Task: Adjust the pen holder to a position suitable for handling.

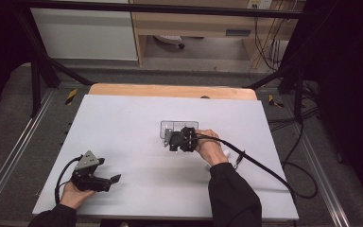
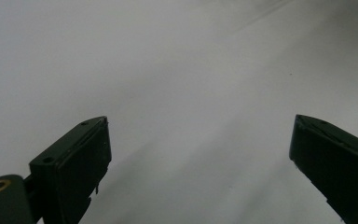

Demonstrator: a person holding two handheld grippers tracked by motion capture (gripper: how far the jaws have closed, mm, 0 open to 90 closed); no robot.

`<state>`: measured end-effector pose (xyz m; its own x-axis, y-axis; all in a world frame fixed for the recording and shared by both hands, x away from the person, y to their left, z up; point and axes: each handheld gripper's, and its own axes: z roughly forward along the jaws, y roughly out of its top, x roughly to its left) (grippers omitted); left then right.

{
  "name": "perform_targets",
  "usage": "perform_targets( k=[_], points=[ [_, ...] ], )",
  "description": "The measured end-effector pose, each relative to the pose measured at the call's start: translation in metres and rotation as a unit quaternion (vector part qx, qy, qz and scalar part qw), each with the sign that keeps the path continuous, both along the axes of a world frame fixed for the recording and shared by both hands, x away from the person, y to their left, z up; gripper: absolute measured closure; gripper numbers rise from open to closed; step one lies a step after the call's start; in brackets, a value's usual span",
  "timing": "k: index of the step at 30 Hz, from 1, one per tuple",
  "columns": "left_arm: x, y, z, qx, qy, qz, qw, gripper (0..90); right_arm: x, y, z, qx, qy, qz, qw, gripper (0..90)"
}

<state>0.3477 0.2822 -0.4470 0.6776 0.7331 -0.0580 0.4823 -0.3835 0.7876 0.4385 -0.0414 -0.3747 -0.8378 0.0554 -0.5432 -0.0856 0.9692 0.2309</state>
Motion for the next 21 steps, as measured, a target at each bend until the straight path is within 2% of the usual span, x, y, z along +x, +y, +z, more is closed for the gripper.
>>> perform_targets(
  k=[6,11,13,15,17,20,21],
  points=[
    [0.0,0.0,0.0,0.0,0.001,0.0,1.0,5.2,0.007,-0.002,0.001,0.015,-0.021,-0.011,0.9996,80.2],
    [0.0,0.0,0.0,0.001,0.002,0.0,1.0,5.2,0.015,-0.003,0.001,0.032,-0.034,-0.034,0.9983,75.4],
    [0.0,0.0,0.0,0.001,0.002,0.0,1.0,5.2,0.019,-0.005,0.001,0.037,-0.045,-0.045,0.9973,70.3],
    [0.0,0.0,0.0,0.0,0.003,0.0,1.0,5.2,0.021,-0.007,0.003,0.044,-0.041,-0.052,0.9968,67.4],
    [0.0,0.0,0.0,0.0,0.003,0.0,1.0,5.2,0.021,-0.011,0.007,0.062,-0.038,-0.064,0.9953,61.1],
    [0.0,0.0,-0.001,0.002,0.004,0.0,1.0,5.2,0.019,-0.018,0.014,0.099,-0.02,-0.085,0.9912,50.9],
    [0.0,0.0,-0.001,0.001,0.003,0.0,1.0,5.2,0.018,-0.021,0.016,0.108,-0.006,-0.093,0.9898,45.6]
  ],
)
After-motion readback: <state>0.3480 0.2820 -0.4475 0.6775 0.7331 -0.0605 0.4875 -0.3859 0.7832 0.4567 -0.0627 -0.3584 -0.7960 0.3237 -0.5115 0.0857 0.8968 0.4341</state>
